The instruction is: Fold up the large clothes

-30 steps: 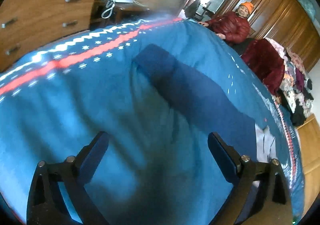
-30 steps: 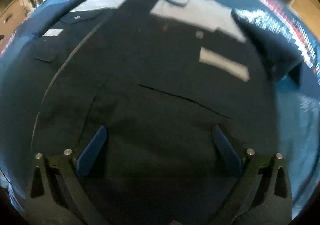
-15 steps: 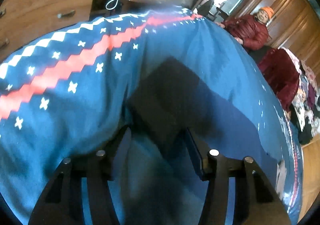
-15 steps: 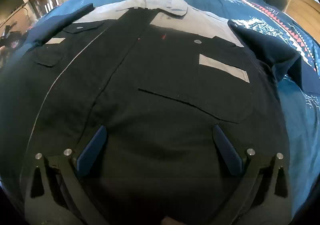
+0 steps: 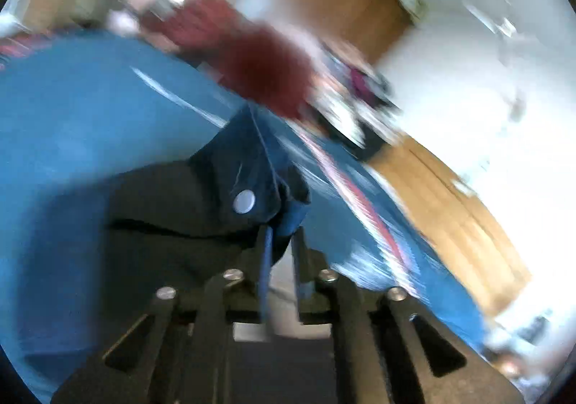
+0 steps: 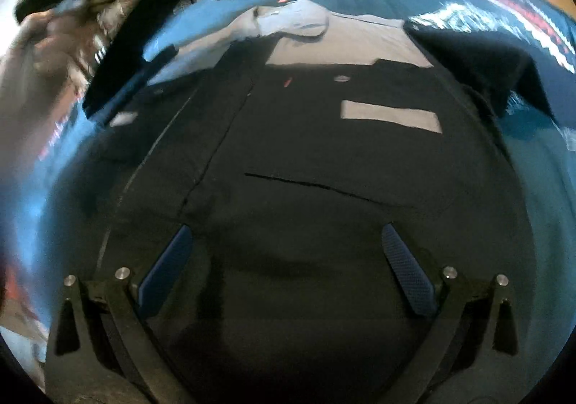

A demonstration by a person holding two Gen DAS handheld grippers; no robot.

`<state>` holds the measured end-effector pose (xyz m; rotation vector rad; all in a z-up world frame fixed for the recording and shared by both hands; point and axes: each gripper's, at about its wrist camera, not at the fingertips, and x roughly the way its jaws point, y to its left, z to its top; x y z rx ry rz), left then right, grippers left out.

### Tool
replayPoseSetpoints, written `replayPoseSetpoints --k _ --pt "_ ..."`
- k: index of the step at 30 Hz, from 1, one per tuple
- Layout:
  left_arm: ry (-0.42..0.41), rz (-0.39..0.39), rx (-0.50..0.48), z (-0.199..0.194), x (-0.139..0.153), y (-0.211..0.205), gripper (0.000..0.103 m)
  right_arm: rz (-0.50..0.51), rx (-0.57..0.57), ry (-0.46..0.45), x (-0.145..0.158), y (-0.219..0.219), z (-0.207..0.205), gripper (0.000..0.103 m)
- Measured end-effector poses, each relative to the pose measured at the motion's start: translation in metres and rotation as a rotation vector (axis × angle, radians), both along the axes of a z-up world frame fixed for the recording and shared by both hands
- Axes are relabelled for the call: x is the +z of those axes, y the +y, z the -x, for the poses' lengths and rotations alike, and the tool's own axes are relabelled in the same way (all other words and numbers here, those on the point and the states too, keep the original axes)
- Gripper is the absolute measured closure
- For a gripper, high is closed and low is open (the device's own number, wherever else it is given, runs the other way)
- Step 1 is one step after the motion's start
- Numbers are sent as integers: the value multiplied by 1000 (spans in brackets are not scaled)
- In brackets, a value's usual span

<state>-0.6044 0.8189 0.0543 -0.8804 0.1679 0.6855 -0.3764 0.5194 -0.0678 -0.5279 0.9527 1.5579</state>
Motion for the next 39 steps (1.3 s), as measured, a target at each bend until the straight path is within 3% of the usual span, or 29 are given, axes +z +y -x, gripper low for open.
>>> replayPoseSetpoints --k 3,5,6,8,10,11,13,15,16,17,19,21,23,28,30,31,33,37,39 --pt "13 105 -125 -65 -19 -12 87 3 -16 32 8 -12 -17 0" --pt "25 81 -172 -69 -13 -34 84 7 -23 42 13 -17 -30 0" --pt "23 67 -217 -60 -8 -40 81 1 -27 52 15 -18 -37 0" --pt "35 21 -193 -26 0 -51 61 -14 -27 64 20 -11 -48 0" --pt "100 -29 -55 24 1 -51 47 -54 -26 86 26 11 -61 1" --pt "123 -24 12 48 -1 -44 44 -75 -28 103 30 26 -68 2" --pt "165 15 129 89 -18 -36 44 -99 -17 168 33 65 -79 6" --pt "228 60 264 134 -45 -30 45 -70 -1 251 27 117 -82 20" --pt "222 108 317 157 -63 -28 45 -45 12 287 21 139 -82 28" --pt "211 142 346 169 -77 -28 45 -15 24 327 13 160 -82 38" --pt "181 203 385 185 -104 -30 45 64 10 362 -7 202 -83 45" --pt "160 252 385 193 -129 -31 46 98 -12 369 -19 229 -86 45" --pt "165 243 386 193 -136 -32 47 110 -13 386 -23 244 -87 46" --pt "184 232 370 187 -138 -35 44 120 43 382 -23 252 -66 49" --pt "173 232 370 182 -139 -36 44 129 62 368 -25 249 -60 63" --pt "172 231 370 181 -139 -37 44 133 62 359 -27 248 -61 84" --pt "177 231 370 178 -137 -34 44 121 55 367 -24 242 -69 97" --pt "168 232 370 180 -136 -34 44 54 -7 331 -3 213 -101 100" --pt "172 231 371 179 -135 -34 44 45 -70 254 -2 199 -125 100"
